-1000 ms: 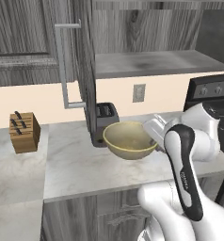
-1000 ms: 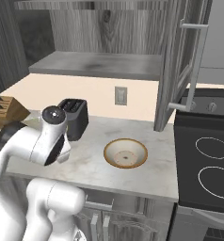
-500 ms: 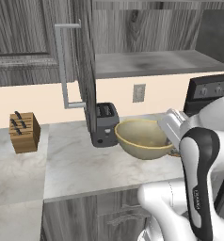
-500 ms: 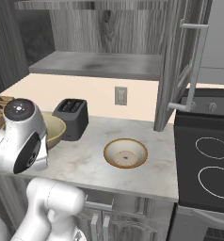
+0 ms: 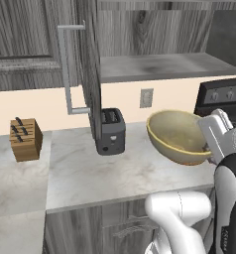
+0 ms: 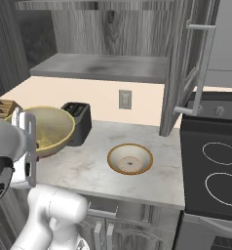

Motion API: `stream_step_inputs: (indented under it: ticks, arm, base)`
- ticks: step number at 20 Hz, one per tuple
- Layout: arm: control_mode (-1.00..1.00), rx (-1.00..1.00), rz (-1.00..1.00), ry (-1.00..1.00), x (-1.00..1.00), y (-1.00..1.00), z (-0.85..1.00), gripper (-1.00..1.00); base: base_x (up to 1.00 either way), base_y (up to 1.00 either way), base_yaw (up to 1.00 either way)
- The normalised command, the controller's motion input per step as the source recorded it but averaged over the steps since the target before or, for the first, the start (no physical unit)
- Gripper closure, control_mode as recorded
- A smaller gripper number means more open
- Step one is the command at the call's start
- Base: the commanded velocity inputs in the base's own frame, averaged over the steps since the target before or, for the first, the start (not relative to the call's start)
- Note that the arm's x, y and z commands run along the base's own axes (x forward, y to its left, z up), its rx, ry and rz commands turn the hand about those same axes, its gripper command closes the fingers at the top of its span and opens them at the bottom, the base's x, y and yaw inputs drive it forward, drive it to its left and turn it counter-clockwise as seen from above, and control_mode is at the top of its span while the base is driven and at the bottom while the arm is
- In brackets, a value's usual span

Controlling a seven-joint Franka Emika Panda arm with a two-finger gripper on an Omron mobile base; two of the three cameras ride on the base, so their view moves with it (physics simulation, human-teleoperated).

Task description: Open the cabinet. Pick the bowls from the counter and place them in the cabinet. Then close the cabinet.

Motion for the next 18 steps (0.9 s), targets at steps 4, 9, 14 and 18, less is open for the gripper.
stream_step_inputs:
  ticks: [4,9,14,18]
  arm:
    - [-1.00,0.00,-0.20,-0.15,-0.36,-0.10,0.44,1.00]
    - [-1.00,0.00,-0.10,-0.14,-0.13,-0.11,0.33,1.00]
    - [-1.00,0.00,0.00,-0.09,-0.01,-0.03,0.25,1.00]
    - [-1.00,0.00,0.03,-0.06,0.00,-0.06,0.29,1.00]
  base:
    - [0.00,0.00,0.00]
    - [0.00,0.00,0.00]
    - [0.00,0.00,0.00]
    - [0.00,0.00,0.00]
